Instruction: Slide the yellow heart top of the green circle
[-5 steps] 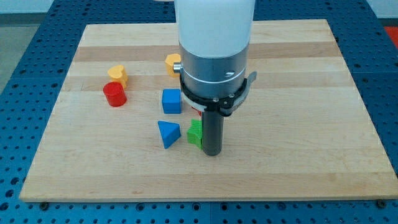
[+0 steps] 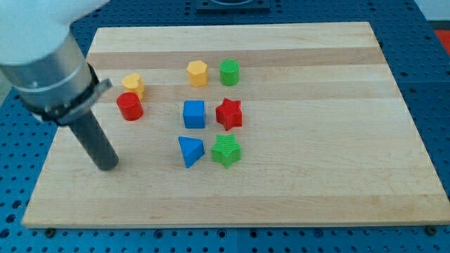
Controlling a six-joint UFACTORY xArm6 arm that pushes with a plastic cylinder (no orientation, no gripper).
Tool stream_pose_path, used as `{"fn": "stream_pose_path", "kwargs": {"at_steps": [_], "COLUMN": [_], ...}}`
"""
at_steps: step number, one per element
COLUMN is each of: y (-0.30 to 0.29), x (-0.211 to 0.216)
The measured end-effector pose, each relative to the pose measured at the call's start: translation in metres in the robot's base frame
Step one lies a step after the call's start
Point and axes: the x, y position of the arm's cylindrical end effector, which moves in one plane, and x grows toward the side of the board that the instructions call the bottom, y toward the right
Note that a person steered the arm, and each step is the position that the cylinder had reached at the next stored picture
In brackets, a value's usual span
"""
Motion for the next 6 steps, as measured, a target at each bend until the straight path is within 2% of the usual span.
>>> {"fn": "stream_pose_path", "kwargs": {"at_steps": [1, 2, 5, 6], "y": [-0.002, -0.011, -0.006, -0.020], "x": [-0.083, -0.135, -0.231, -0.237]}}
